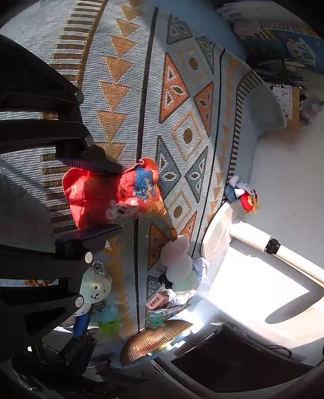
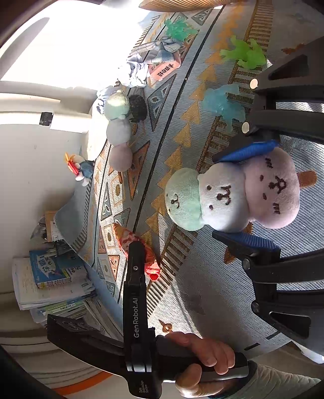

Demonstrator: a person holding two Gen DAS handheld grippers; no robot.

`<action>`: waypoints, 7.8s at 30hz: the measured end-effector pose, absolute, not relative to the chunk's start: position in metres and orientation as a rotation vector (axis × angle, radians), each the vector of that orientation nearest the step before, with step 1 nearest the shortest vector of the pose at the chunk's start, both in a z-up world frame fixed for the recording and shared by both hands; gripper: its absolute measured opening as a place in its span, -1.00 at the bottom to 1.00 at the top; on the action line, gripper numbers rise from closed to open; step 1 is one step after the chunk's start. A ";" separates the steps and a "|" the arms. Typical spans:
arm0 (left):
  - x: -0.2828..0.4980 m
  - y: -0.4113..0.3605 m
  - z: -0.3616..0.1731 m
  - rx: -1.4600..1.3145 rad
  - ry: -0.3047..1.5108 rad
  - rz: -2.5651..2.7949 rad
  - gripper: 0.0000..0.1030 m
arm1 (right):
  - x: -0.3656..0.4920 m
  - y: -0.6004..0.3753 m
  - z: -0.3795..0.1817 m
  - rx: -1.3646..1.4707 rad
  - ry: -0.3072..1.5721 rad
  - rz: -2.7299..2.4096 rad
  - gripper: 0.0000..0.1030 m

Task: Organize objects
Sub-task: 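Lift the red snack bag with the left gripper while the right lifts the plush toy, then carry the snack bag and plush toy into the brown bowl and open both grippers, then move both grippers back over the rug, then move both grippers toward the crumpled papers beside the lamp base, then grasp a crumpled grey paper with the left gripper while the right grasps a blue one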

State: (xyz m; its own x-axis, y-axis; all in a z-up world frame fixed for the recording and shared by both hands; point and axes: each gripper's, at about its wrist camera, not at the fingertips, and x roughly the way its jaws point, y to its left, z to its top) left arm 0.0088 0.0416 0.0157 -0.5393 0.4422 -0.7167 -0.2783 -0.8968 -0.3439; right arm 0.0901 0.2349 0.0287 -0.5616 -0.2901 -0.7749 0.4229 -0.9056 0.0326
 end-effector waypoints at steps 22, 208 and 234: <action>0.010 0.041 0.017 -1.198 -0.262 2.442 -0.26 | 0.088 0.247 0.031 1.171 0.119 -2.446 0.00; 0.016 0.107 0.022 -1.241 0.073 2.716 0.99 | 0.087 0.390 0.051 1.133 -0.407 -2.959 0.98; -0.171 0.219 0.013 -1.448 -0.485 1.906 0.38 | -0.138 0.375 0.057 1.627 -0.177 -2.426 0.43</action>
